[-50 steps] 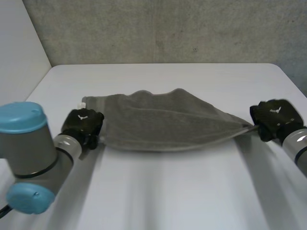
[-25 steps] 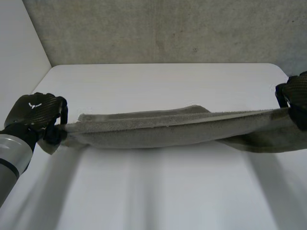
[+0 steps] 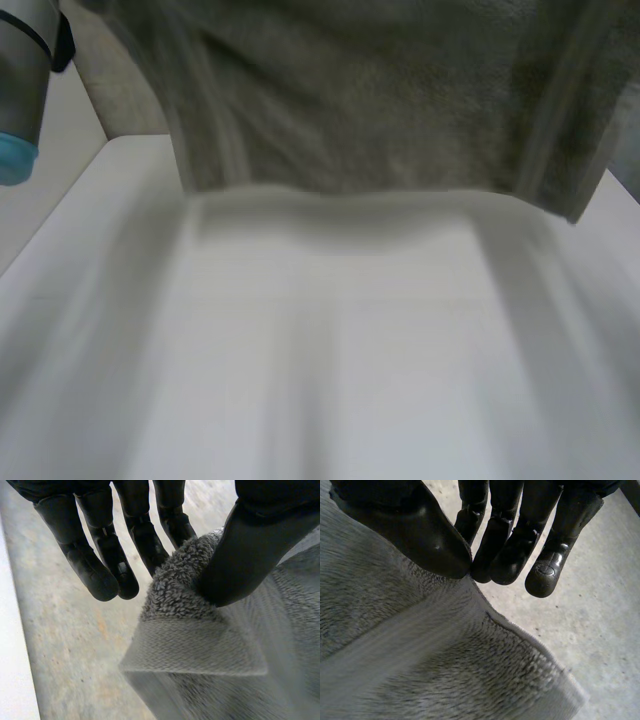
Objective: Fold the towel.
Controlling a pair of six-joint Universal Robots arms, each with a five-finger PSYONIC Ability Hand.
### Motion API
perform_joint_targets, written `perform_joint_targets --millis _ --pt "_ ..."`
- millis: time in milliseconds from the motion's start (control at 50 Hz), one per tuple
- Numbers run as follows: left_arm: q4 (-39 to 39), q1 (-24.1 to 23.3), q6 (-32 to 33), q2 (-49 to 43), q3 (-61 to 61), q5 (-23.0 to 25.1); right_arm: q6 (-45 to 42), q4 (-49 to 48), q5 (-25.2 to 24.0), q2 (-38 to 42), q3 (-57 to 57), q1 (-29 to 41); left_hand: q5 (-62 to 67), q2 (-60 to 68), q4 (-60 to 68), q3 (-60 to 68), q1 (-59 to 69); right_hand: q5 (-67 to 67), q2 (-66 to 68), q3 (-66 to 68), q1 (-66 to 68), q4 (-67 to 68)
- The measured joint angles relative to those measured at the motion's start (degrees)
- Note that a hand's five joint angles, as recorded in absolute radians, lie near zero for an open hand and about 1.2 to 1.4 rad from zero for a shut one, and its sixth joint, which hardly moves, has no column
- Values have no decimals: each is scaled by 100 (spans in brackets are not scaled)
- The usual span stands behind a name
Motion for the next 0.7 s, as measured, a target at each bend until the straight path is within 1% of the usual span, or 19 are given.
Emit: perform_joint_targets --millis 80,180,200,220,280,340,380,440,500,580,700 --pt "82 24 -164 160 -473 -39 147 246 -322 -42 350 -10 0 0 0 0 0 1 2 0 0 0" --pt "369 63 -172 494 -1835 143 191 839 -741 -59 989 -42 0 0 0 3 17 1 3 0 0 0" --pt "545 98 -152 637 -2429 273 181 1048 -859 -71 1300 -58 0 0 0 4 17 1 3 0 0 0" --pt "609 114 -143 684 -2627 321 177 1113 -891 -76 1408 -67 0 0 0 4 17 1 3 0 0 0" --pt "1049 244 -58 985 -3840 659 149 1369 -1035 -148 2085 -162 0 0 0 5 17 1 3 0 0 0" --pt "1360 370 47 1178 -4651 908 138 1445 -1153 -271 2596 -284 0 1 0 5 17 1 3 0 0 0" --pt "1610 499 181 1321 -5336 1121 132 1485 -1319 -431 3064 -415 0 1 0 6 17 1 3 0 0 0" --pt "1808 658 373 1480 -5990 1331 145 1518 -1573 -724 3558 -584 0 0 0 7 17 1 3 0 0 0" --pt "1868 816 546 1746 -6393 1457 179 1586 -1792 -1140 3870 -755 0 1 0 8 16 1 3 0 0 0" --pt "1781 977 626 2218 -6566 1508 236 1794 -1950 -1729 3977 -935 0 1 0 8 17 1 3 0 0 0" --pt "1348 1162 358 3178 -6342 1503 473 2454 -2015 -2613 3549 -1082 0 1 0 10 17 1 3 0 0 0"
